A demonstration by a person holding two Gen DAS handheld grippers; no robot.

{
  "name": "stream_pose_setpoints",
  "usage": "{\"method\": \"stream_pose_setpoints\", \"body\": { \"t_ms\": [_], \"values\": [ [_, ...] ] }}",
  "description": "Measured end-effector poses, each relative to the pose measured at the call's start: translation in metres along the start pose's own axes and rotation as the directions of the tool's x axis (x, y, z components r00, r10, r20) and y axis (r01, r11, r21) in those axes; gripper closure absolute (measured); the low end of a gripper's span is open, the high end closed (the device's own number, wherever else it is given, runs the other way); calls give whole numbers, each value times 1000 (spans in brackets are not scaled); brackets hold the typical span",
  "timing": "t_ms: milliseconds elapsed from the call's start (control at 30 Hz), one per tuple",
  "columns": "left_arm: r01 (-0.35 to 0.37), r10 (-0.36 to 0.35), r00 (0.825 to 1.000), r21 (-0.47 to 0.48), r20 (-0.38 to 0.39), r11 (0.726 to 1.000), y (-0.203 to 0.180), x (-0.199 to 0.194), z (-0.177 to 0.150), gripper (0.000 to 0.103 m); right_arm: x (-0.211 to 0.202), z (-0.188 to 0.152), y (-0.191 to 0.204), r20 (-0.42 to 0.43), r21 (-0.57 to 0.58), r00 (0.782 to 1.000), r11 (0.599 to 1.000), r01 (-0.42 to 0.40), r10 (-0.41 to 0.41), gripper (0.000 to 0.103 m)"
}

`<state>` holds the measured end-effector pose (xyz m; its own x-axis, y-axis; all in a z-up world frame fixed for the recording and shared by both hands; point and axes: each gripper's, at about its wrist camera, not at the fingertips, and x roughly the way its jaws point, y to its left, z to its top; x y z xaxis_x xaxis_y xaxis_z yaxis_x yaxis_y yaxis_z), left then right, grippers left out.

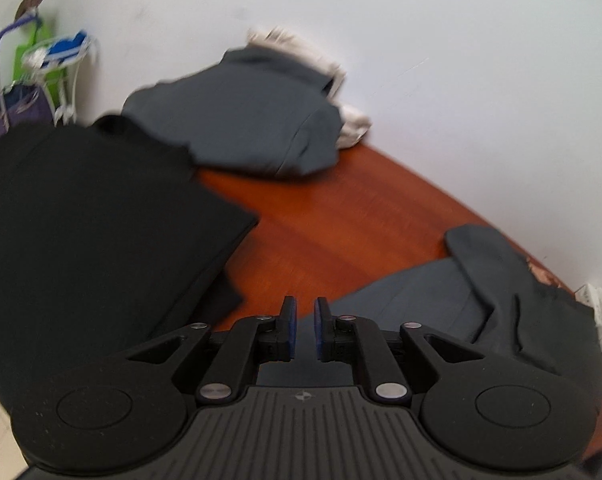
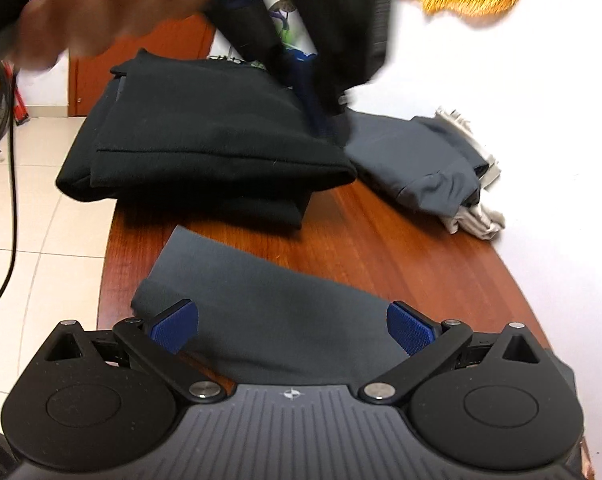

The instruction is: Fold clothes

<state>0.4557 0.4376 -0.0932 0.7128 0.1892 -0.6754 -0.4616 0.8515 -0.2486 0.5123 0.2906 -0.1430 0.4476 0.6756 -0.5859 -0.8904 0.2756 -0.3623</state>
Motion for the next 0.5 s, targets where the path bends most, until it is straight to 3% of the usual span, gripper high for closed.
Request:
{"method": "stream_pose_setpoints", "body": {
  "t_ms": [133,233,433,500],
  "values": [
    [-30,29,999,-44,-31,999,18,0,-21,74,5,-5,12,-11,-69,998,995,-69,68,1],
    [-56,51,997,-79,-55,995,32,-1,-36,70,9,-8,29,-23,-164,993,979,-117,115,1],
    [-108,98,992,-157,-76,982,60,-14,-65,61,25,-12,73,-29,-380,987,912,-156,156,1],
    [-128,115,990,-182,-77,975,69,-21,-75,60,33,-12,83,-31,-428,986,890,-160,163,8]
  ]
}}
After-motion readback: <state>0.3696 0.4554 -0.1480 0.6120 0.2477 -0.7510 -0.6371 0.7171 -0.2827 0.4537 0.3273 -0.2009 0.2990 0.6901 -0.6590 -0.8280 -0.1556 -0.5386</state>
